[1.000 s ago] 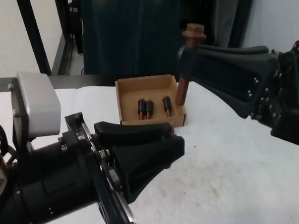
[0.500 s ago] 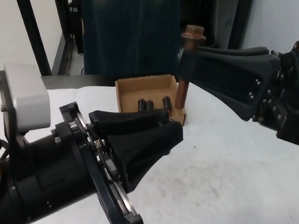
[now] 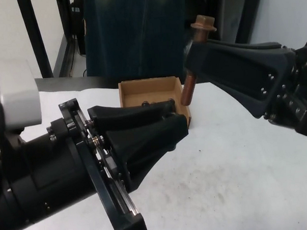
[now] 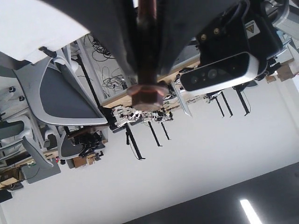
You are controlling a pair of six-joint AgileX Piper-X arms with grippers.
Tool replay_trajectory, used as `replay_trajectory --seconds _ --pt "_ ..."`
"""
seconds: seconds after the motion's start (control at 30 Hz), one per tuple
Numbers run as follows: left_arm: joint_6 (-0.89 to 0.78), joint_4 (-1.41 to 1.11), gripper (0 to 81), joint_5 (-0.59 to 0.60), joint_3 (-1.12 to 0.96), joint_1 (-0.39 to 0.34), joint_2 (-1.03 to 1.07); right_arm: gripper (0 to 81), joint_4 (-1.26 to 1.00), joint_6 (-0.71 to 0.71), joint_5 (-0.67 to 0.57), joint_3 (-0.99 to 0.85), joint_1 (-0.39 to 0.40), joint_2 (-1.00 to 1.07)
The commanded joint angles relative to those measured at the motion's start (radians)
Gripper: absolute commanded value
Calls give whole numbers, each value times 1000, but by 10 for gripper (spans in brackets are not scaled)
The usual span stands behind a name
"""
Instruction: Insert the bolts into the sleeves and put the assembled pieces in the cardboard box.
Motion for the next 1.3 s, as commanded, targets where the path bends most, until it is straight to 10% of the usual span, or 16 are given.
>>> replay_trajectory --seconds 0.0,1.27 --pt "2 -43 9 30 0 -5 -10 3 -47 29 -4 -1 4 0" --pt "-40 -60 9 163 -2 -5 12 3 35 -11 -132 -1 30 5"
